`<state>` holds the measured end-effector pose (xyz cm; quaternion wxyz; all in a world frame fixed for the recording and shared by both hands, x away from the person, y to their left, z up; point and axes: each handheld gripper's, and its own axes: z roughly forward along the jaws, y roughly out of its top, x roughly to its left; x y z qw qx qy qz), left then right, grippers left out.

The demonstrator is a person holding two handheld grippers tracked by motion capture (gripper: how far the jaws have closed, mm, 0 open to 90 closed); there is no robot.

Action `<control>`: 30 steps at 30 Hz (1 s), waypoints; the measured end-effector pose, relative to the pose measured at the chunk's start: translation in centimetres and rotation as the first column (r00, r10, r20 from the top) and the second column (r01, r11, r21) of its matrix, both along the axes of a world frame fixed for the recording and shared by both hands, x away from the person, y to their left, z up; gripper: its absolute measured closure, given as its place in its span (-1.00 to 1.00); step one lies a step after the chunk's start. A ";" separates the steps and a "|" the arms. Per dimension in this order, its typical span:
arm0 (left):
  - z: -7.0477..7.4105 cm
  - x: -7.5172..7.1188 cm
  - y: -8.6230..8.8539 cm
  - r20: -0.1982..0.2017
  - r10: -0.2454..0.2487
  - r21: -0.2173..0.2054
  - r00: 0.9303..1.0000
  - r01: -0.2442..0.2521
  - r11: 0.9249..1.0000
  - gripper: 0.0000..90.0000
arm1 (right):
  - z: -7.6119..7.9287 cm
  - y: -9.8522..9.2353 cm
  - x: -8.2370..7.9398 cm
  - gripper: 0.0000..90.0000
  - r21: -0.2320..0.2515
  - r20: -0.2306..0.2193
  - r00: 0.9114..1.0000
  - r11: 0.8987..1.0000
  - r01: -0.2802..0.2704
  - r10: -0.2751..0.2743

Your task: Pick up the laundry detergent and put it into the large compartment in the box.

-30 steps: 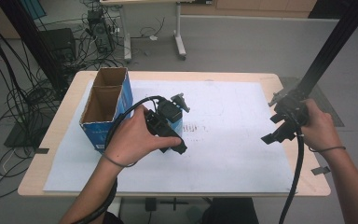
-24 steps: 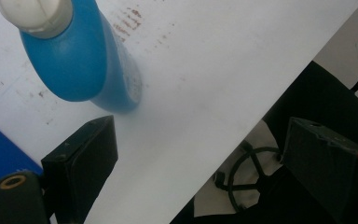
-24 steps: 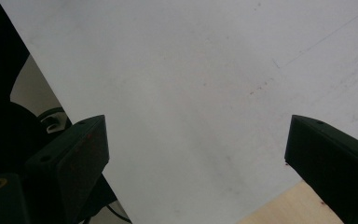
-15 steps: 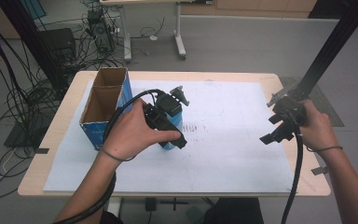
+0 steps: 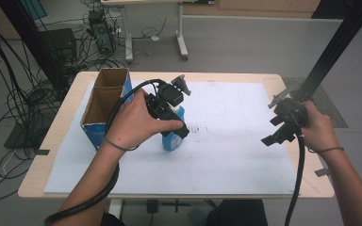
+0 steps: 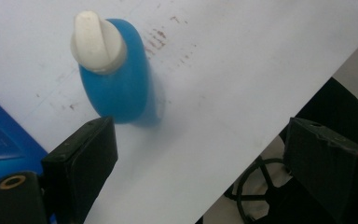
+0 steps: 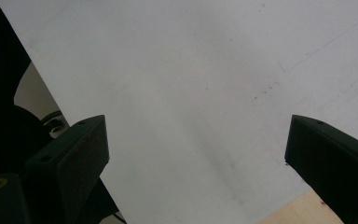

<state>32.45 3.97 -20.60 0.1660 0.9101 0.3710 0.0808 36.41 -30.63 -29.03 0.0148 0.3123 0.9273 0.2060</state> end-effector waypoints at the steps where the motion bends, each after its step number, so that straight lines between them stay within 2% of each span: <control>1: 0.1 0.2 -0.1 0.012 0.008 0.007 1.000 -0.008 1.000 -0.77 | 0.0 0.0 0.0 -0.87 -0.002 0.001 1.000 1.000 -0.001 0.001; 2: 0.1 0.3 -0.1 0.014 0.011 0.008 1.000 -0.011 1.000 -0.77 | 0.0 -0.2 0.2 -0.87 -0.014 0.013 0.999 0.999 -0.030 0.031; 12: 0.4 1.5 -0.3 0.027 0.033 0.025 0.999 -0.033 0.999 -0.77 | -0.2 -0.1 0.2 -0.87 -0.009 0.006 1.000 1.000 -0.025 0.025; 18: 0.6 2.4 -0.2 0.034 0.057 0.011 0.998 -0.057 0.998 -0.77 | -0.2 -0.1 0.3 -0.87 -0.018 0.004 1.000 1.000 -0.022 0.022; 30: 1.3 3.7 -0.4 0.043 0.070 0.005 0.997 -0.070 0.998 -0.78 | -0.2 0.1 0.4 -0.87 -0.024 0.008 1.000 0.999 -0.026 0.026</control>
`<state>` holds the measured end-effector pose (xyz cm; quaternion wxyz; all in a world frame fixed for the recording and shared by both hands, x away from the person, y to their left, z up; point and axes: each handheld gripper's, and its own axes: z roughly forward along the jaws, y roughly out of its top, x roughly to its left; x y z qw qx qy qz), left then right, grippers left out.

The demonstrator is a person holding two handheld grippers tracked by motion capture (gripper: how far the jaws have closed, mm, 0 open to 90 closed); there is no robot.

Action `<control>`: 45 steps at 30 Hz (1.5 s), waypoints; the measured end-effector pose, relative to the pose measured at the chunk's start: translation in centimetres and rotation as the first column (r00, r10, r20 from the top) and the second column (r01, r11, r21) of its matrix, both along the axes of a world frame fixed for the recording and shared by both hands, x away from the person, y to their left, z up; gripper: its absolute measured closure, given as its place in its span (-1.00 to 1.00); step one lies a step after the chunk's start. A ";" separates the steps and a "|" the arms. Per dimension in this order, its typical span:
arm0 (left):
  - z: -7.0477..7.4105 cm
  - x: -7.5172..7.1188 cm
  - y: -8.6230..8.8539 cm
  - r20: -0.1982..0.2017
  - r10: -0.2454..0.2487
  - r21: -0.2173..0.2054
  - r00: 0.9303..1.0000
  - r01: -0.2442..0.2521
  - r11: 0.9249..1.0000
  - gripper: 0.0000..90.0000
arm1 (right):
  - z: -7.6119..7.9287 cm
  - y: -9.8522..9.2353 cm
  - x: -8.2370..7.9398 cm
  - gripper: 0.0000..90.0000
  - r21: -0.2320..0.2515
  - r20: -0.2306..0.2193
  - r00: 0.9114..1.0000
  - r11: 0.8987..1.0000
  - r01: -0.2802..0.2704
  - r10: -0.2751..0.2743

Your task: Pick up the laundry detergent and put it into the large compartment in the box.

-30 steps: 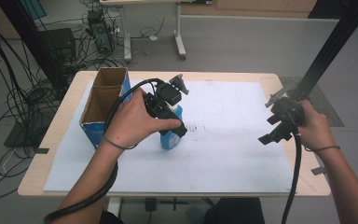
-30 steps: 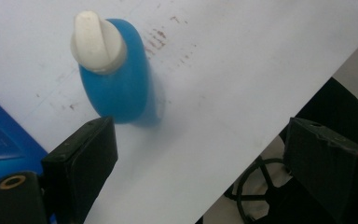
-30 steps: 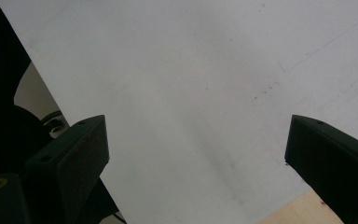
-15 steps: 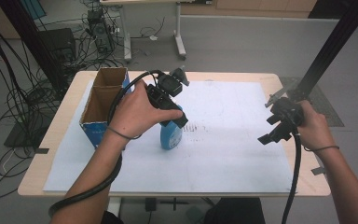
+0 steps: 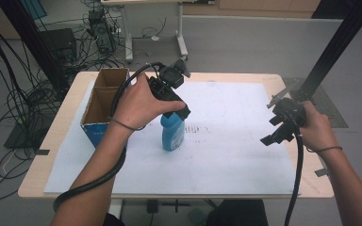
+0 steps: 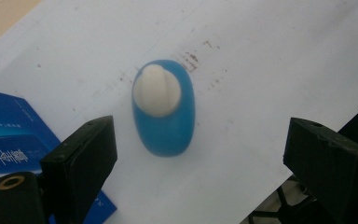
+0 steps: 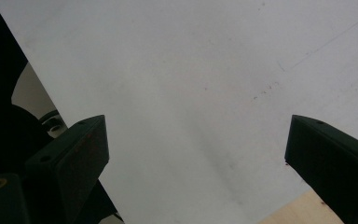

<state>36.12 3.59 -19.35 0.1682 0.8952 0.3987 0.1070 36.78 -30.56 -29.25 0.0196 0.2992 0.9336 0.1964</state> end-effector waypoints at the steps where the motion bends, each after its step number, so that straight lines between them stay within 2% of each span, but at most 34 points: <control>1: 0.1 0.1 0.0 -0.003 0.001 0.002 1.000 -0.001 1.000 -0.78 | 0.0 0.0 0.0 -0.87 0.000 -0.001 1.000 1.000 0.000 0.000; 10: -0.3 1.0 0.0 -0.002 0.021 0.008 1.000 -0.021 1.000 -0.78 | -0.1 0.0 0.1 -0.87 -0.001 -0.001 1.000 1.000 0.000 0.000; 20: -1.2 2.4 0.3 -0.027 0.042 0.004 0.999 -0.042 0.999 -0.78 | -0.2 -0.1 0.1 -0.87 0.004 0.003 1.000 1.000 0.000 0.000; 21: -1.3 2.5 0.3 -0.032 0.041 0.002 0.999 -0.041 0.999 -0.78 | -0.2 -0.1 0.0 -0.87 0.009 0.000 1.000 1.000 0.011 -0.011; 22: -1.4 2.6 0.3 -0.039 0.040 -0.009 0.998 -0.040 0.999 -0.78 | -0.2 0.0 -0.1 -0.87 0.023 -0.013 0.999 0.999 0.044 -0.044; 24: -1.6 2.7 0.3 -0.032 0.045 0.004 0.998 -0.045 0.999 -0.78 | -0.2 -0.1 -0.1 -0.87 0.022 -0.012 0.999 0.999 0.048 -0.048; 34: -1.8 3.0 0.0 -0.027 0.049 -0.002 0.998 -0.049 0.999 -0.79 | -0.4 -0.1 -0.1 -0.87 0.027 -0.008 0.999 0.999 0.044 -0.044; 37: -1.8 3.1 -0.1 -0.033 0.045 -0.007 0.998 -0.045 0.999 -0.79 | -0.4 -0.3 0.1 -0.87 0.006 0.006 1.000 1.000 0.008 -0.008; 39: -1.9 3.2 -0.1 -0.030 0.050 -0.007 0.998 -0.051 0.999 -0.79 | -0.4 -0.3 0.1 -0.87 0.006 0.007 1.000 1.000 0.008 -0.008; 40: -1.9 3.2 -0.2 -0.030 0.049 -0.005 0.998 -0.049 0.999 -0.79 | -0.4 -0.1 -0.1 -0.87 0.023 -0.004 0.999 0.999 0.040 -0.040; 45: -2.2 3.4 -0.3 -0.025 0.054 -0.003 0.998 -0.055 0.999 -0.79 | -0.4 -0.2 -0.1 -0.87 0.021 -0.007 0.999 0.999 0.044 -0.044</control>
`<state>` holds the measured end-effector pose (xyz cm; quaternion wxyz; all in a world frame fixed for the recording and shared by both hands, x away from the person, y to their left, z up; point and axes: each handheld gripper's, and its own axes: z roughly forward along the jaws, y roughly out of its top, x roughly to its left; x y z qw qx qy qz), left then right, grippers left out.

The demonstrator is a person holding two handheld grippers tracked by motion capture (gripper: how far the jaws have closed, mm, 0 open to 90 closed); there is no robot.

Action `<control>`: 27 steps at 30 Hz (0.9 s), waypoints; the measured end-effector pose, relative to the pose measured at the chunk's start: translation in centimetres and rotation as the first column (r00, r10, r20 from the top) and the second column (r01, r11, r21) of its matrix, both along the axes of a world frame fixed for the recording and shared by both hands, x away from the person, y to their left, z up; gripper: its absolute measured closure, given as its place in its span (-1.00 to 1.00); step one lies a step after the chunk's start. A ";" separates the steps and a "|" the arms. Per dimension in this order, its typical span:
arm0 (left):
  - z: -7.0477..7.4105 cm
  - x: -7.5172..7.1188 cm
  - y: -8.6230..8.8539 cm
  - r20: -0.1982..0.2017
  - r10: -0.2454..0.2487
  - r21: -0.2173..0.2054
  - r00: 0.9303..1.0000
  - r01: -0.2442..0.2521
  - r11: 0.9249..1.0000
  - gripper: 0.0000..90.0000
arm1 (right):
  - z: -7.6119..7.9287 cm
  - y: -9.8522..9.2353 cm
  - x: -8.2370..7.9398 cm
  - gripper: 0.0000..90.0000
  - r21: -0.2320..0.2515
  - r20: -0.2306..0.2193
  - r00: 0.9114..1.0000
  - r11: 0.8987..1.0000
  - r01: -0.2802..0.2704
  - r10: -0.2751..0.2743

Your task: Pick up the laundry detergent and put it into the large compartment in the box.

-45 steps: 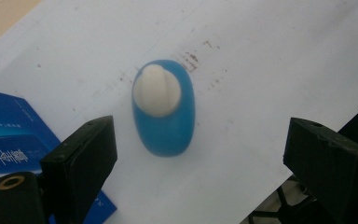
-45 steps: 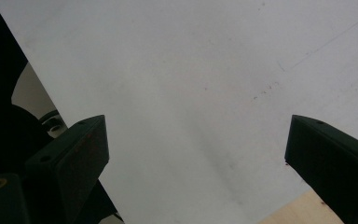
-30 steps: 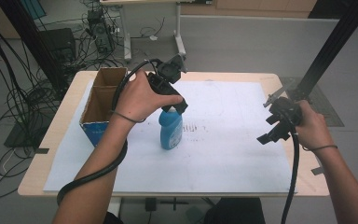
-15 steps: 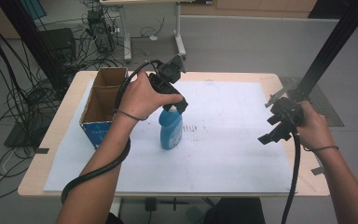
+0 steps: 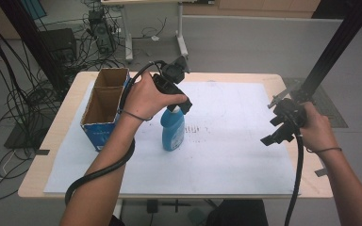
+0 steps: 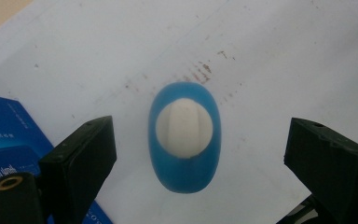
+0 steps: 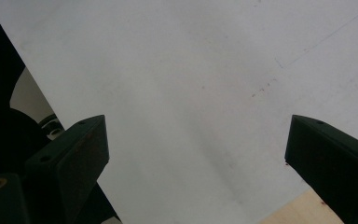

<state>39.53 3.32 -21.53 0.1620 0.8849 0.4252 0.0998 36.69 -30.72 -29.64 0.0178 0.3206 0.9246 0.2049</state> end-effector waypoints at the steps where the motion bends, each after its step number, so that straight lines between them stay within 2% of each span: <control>1: 0.0 0.0 0.0 -0.004 0.002 -0.003 1.000 -0.002 1.000 -0.79 | 0.0 0.0 0.0 -0.87 0.001 0.000 1.000 1.000 0.000 0.000; 19: -1.7 0.9 0.1 -0.032 0.013 -0.006 0.999 -0.013 1.000 -0.79 | -0.2 0.0 0.2 -0.87 -0.001 -0.002 1.000 1.000 0.000 0.000; 27: -2.8 1.1 -0.1 -0.038 0.018 0.011 0.999 -0.018 1.000 -0.79 | -0.4 -0.3 0.3 -0.87 -0.009 -0.003 1.000 1.000 -0.009 0.009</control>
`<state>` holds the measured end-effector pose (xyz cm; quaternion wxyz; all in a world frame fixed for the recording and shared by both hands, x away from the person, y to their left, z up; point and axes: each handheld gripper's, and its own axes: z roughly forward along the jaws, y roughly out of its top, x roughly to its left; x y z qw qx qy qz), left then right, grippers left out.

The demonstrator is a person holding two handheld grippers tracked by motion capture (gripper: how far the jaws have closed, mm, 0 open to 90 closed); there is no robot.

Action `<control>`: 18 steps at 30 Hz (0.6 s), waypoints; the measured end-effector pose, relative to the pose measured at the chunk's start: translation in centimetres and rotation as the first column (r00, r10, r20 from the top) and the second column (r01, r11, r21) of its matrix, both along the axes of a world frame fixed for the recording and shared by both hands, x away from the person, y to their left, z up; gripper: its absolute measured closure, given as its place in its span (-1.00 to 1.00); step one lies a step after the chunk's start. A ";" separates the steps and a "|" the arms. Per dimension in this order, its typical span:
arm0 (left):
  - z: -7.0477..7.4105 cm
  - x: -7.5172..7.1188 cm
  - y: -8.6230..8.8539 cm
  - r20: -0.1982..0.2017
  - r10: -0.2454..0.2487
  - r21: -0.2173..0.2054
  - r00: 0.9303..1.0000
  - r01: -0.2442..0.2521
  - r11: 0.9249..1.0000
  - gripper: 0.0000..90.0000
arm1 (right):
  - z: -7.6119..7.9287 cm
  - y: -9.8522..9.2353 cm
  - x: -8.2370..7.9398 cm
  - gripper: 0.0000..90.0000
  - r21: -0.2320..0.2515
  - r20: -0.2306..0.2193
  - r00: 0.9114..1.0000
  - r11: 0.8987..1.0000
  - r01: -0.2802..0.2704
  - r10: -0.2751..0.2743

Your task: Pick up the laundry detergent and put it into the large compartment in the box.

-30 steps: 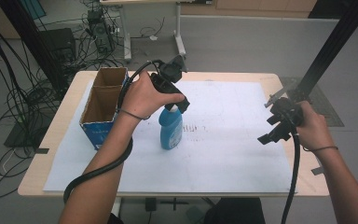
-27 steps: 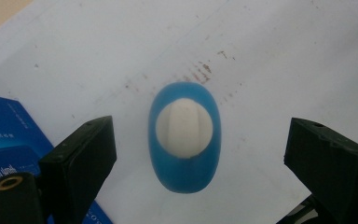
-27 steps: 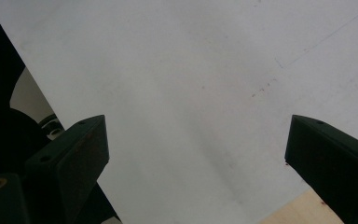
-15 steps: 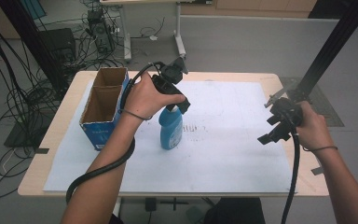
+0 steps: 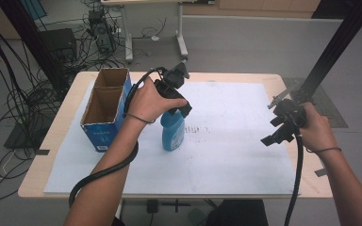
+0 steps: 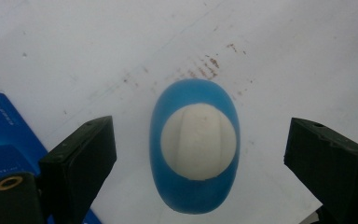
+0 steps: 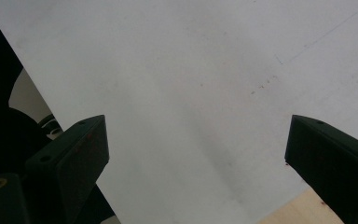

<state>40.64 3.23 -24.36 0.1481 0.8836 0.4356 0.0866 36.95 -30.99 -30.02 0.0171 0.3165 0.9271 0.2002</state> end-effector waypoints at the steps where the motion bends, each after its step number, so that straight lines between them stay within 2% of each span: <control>1: 0.0 0.0 0.0 0.000 0.000 0.000 1.000 0.000 1.000 -0.79 | 0.0 0.0 0.0 -0.87 0.000 0.000 1.000 1.000 0.000 0.000; 2: -0.2 0.0 0.0 -0.004 0.003 -0.007 1.000 -0.003 1.000 -0.79 | -0.1 0.1 0.0 -0.87 0.007 -0.003 1.000 1.000 0.008 -0.008; 3: -0.3 0.1 0.0 -0.004 0.000 -0.002 1.000 0.000 1.000 -0.79 | -0.1 -0.1 0.0 -0.87 0.000 0.001 1.000 1.000 -0.007 0.007; 4: -0.5 0.2 0.0 -0.003 0.001 -0.001 1.000 -0.001 1.000 -0.79 | -0.1 0.1 -0.1 -0.87 0.011 -0.005 1.000 1.000 0.010 -0.010; 7: -0.7 0.2 0.0 -0.006 0.002 0.000 1.000 -0.002 1.000 -0.79 | -0.2 0.1 0.0 -0.87 0.001 -0.003 1.000 1.000 -0.005 0.005; 10: -1.1 0.3 0.0 -0.011 0.004 0.007 1.000 -0.004 1.000 -0.79 | -0.2 0.2 0.0 -0.87 0.006 -0.007 1.000 1.000 0.007 -0.006; 11: -1.2 0.3 -0.1 -0.006 0.009 0.008 1.000 -0.009 1.000 -0.79 | -0.2 0.1 0.1 -0.87 -0.005 -0.005 1.000 1.000 -0.005 0.005; 12: -1.3 0.4 -0.1 -0.009 0.009 0.007 1.000 -0.009 1.000 -0.79 | -0.2 0.2 0.0 -0.87 0.006 -0.010 1.000 1.000 0.009 -0.009; 18: -1.9 0.5 -0.1 -0.013 0.014 0.014 1.000 -0.013 1.000 -0.79 | -0.3 0.3 0.2 -0.87 0.000 -0.009 1.000 1.000 0.000 0.000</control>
